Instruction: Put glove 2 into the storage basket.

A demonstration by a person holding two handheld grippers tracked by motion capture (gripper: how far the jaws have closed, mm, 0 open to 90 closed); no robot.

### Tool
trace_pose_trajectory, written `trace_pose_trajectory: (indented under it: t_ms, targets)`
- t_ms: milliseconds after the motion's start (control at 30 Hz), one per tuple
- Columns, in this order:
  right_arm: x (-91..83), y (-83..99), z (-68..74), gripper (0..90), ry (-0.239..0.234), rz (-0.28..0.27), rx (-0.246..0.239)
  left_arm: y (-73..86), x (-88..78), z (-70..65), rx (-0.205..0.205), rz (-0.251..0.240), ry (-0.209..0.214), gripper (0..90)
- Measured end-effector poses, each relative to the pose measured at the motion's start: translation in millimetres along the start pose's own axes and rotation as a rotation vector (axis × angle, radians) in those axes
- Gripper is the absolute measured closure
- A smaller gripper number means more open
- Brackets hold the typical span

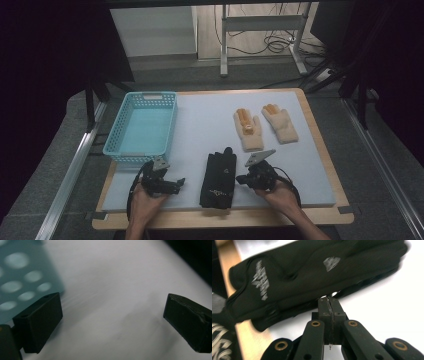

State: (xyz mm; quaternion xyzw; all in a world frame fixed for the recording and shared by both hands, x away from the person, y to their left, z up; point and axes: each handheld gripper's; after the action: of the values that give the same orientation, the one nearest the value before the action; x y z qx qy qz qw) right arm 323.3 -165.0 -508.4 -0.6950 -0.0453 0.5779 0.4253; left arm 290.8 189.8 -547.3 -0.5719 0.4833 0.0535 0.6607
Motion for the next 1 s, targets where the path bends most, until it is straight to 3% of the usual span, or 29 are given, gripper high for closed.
trace_pose_trajectory:
  t_ms: [67, 200, 367, 633, 733, 833, 867, 933, 1000]
  targets:
    - [5.3, 5.9, 5.6, 88.6, -0.024, 0.003, 0.0, 3.3, -2.4, 4.5, -0.006, 0.01, -0.014, 2.7]
    - [18.4, 3.8, 15.5, 88.5, -0.023, -0.006, -0.01, 7.4, -6.0, 10.6, -0.014, 0.017, -0.041, 2.7]
    - [41.6, -19.2, 22.2, 88.5, -0.011, -0.026, -0.02, 10.1, -8.0, 17.0, -0.032, 0.013, -0.048, 2.4]
    - [62.2, -42.6, 22.5, 86.6, 0.005, -0.033, -0.018, 11.5, -7.0, 20.7, -0.053, 0.014, -0.035, 1.0]
    - [57.5, -41.7, 21.8, 81.6, 0.002, -0.041, -0.021, 11.6, -7.0, 20.3, -0.056, 0.014, -0.037, 1.0]
    - [43.2, -36.1, 17.7, 75.4, 0.029, -0.047, -0.02, 11.6, -6.6, 20.4, -0.066, 0.011, -0.034, 1.0]
    - [32.8, -30.6, 11.4, 70.0, 0.052, -0.052, -0.011, 11.7, -6.7, 20.4, -0.066, 0.011, -0.034, 1.0]
    - [28.3, -27.8, 7.0, 67.4, 0.063, -0.051, -0.013, 11.7, -6.6, 20.4, -0.066, 0.011, -0.034, 1.1]
    - [14.4, -17.2, -8.1, 58.3, 0.111, -0.052, 0.004, 11.7, -6.5, 21.1, -0.067, 0.012, -0.031, 0.7]
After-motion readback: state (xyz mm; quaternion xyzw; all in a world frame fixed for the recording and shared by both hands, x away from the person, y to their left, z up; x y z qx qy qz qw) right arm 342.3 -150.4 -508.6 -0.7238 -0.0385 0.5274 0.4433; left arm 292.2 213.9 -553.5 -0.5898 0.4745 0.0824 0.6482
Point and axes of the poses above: each handheld gripper's, and its own axes: x roughly forward along the jaws, y roughly out of its underside, z roughly to its left, and after that the axes turned 7 degrees about y, right-handed
